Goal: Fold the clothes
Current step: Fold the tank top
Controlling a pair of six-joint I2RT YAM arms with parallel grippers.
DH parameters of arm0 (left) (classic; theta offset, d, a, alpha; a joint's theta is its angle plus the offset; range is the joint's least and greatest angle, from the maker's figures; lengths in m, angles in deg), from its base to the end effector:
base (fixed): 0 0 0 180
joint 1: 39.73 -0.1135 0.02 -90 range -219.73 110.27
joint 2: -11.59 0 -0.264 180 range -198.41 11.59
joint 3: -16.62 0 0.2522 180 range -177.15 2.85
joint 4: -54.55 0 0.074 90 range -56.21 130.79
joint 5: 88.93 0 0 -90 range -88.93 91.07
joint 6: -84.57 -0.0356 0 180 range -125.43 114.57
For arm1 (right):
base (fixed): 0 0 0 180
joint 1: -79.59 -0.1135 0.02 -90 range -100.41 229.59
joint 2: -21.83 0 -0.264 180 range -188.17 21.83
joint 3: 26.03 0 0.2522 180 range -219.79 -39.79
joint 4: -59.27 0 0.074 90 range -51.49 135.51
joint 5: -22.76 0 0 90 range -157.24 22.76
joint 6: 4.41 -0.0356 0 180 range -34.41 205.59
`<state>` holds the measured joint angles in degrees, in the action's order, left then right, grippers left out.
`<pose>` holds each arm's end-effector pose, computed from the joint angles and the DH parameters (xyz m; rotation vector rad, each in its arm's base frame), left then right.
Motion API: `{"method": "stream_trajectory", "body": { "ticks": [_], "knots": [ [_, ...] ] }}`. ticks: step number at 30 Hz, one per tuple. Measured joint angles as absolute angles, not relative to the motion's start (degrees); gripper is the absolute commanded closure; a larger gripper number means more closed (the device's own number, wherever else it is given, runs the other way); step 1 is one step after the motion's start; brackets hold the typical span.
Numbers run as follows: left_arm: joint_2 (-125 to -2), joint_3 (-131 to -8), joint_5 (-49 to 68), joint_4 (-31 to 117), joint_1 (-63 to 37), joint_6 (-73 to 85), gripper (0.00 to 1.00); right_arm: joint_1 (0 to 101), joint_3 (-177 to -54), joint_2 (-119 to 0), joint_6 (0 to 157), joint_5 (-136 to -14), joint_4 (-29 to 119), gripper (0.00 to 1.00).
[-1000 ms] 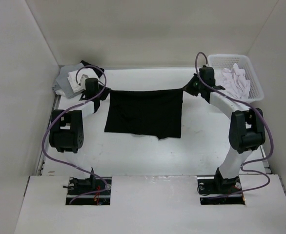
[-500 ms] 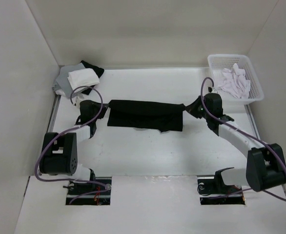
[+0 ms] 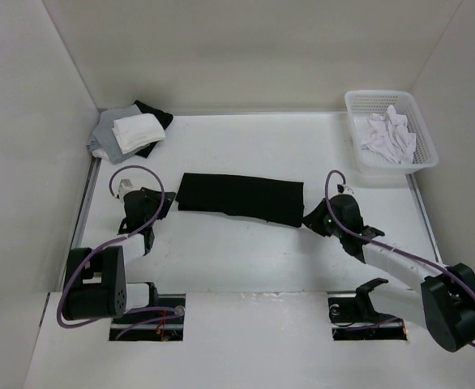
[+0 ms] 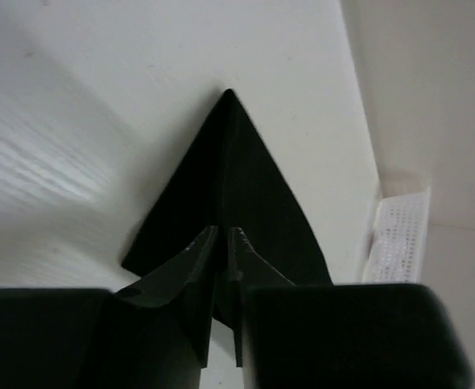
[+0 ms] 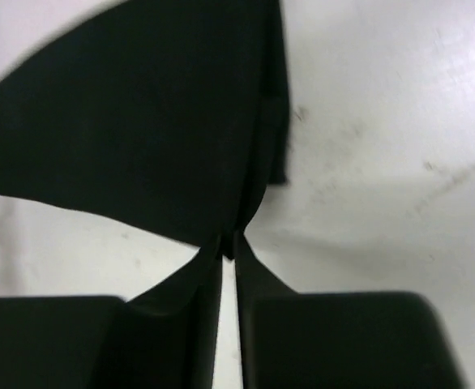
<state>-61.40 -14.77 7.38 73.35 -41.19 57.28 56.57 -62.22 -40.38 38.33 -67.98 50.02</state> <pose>0.2322 0.0020 0.1561 -1.0275 1.7805 -0.7928 0.1959 0.0837 0.1731 0.4704 2.2266 0.6900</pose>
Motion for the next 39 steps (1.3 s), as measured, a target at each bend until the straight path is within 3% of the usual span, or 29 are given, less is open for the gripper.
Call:
{"method": "stream_trajectory", "body": {
  "ticks": [3,9,17,19,22,25,29,34,39],
  "knots": [
    [-63.22,-13.66,8.18,73.19,-43.0,57.42,0.76,56.26,-60.98,-41.43,37.56,-67.19,49.3,0.59],
    [-58.69,-11.41,8.32,73.37,-45.6,58.07,0.75,57.31,-61.0,-39.99,37.83,-66.82,50.64,0.48],
    [-55.0,-11.43,5.78,74.96,-36.71,57.31,0.76,62.29,-65.81,-58.92,36.49,-70.51,60.86,0.58],
    [-55.76,-11.43,5.78,75.31,-34.94,57.02,0.76,62.38,-67.05,-62.55,35.42,-71.54,64.56,0.67],
    [-57.25,-11.43,5.61,76.25,-32.9,56.87,0.77,62.38,-68.39,-67.31,33.24,-73.16,68.86,0.92],
    [-58.71,-11.47,5.47,77.41,-30.67,56.85,0.77,62.51,-68.54,-68.69,31.03,-73.29,70.48,0.97],
    [-59.37,-11.54,5.26,78.64,-26.22,56.87,0.77,63.15,-66.84,-62.81,30.57,-71.21,68.34,0.98],
    [-59.83,-12.59,4.97,79.23,-19.29,56.94,0.77,66.08,-65.2,-45.41,34.39,-67.45,59.27,0.98],
    [-59.78,-13.37,4.97,79.97,-15.37,57.5,0.77,66.21,-70.25,-35.49,40.16,-62.56,47.14,0.98]
  ]
}}
